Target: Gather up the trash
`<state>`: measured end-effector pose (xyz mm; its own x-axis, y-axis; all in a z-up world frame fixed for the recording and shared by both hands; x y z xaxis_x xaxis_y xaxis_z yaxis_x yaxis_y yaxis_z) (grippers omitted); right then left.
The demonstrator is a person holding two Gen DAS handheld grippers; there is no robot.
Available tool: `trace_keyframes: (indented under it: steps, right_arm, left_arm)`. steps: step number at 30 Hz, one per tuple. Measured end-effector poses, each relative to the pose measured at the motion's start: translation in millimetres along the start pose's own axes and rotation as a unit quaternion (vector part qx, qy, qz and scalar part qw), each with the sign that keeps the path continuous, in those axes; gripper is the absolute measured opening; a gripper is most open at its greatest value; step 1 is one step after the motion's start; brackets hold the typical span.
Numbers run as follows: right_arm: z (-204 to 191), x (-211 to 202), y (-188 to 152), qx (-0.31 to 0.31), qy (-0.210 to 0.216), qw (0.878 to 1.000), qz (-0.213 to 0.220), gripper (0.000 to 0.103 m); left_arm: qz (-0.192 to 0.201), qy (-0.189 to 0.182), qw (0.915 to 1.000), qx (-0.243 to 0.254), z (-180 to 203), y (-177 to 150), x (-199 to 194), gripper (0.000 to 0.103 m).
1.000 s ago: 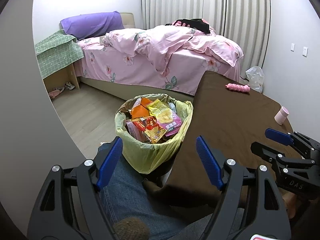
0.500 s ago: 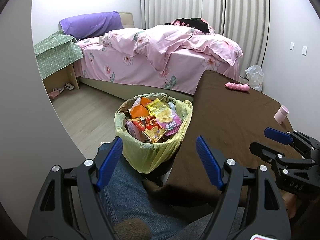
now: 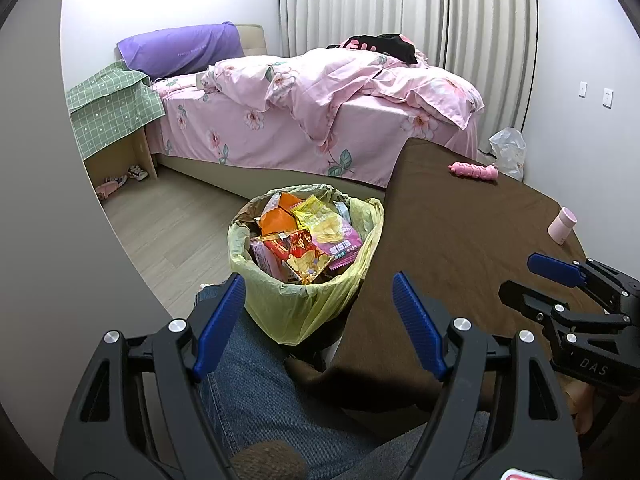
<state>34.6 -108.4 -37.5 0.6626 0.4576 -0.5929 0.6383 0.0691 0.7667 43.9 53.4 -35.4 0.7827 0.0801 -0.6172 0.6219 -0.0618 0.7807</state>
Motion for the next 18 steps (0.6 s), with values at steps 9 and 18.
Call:
trace_keyframes:
  steps: [9,18]
  right_arm:
    - [0.0,0.3,-0.2,0.001,0.001,1.0,0.0,0.058]
    - [0.2,0.6,-0.9,0.002,0.001,1.0,0.0,0.058]
  left_arm:
    - [0.0,-0.001,1.0,0.001,0.1,-1.4,0.3,0.072]
    - [-0.001,-0.001,1.0,0.001,0.0,-1.0,0.3,0.072]
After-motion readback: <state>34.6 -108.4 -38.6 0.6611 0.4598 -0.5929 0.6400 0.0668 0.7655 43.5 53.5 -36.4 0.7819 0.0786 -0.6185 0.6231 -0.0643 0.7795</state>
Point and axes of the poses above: each gripper's, at about its wrist camera, not at the fingertips, and x roughly the way its jaws point, z to its right, y to its top, the point moved 7 cm from there along x, roughly the way its jaws point, and after that the axes turned 9 degrees about y, right-handed, at the moved point
